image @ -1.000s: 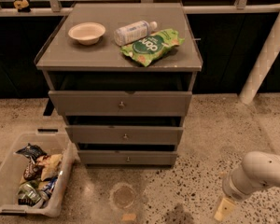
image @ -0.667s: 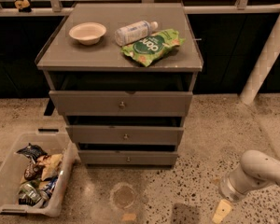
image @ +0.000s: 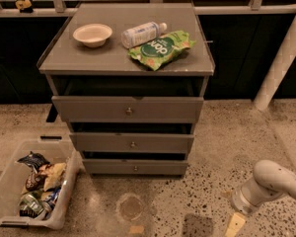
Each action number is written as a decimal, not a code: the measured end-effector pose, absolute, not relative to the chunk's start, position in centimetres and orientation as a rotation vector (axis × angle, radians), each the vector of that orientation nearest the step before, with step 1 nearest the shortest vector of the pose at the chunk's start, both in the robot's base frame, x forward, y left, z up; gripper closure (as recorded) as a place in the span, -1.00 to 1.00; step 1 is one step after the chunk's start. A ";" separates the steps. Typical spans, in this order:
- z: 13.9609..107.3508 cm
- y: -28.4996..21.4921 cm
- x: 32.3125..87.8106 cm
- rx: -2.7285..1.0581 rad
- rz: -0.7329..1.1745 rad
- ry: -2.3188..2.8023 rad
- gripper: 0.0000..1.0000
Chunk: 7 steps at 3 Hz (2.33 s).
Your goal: Open bottom drawer
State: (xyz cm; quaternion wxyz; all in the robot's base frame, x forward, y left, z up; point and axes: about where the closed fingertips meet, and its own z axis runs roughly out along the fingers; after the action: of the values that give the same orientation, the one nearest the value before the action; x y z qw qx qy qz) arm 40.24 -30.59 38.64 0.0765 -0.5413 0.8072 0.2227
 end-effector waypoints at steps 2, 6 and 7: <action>39.1 -25.9 45.4 -2.081 0.518 1.958 -1.00; 33.4 -23.9 42.1 -2.290 0.561 1.845 -1.00; 26.9 -23.3 39.2 -2.439 0.465 1.900 -1.00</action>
Offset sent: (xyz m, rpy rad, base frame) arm 0.1086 0.1032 0.0219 0.0318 -0.5136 0.9267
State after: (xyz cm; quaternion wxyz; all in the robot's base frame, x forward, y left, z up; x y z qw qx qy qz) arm 39.24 -23.30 26.86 0.0074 -0.7801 0.6077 0.1489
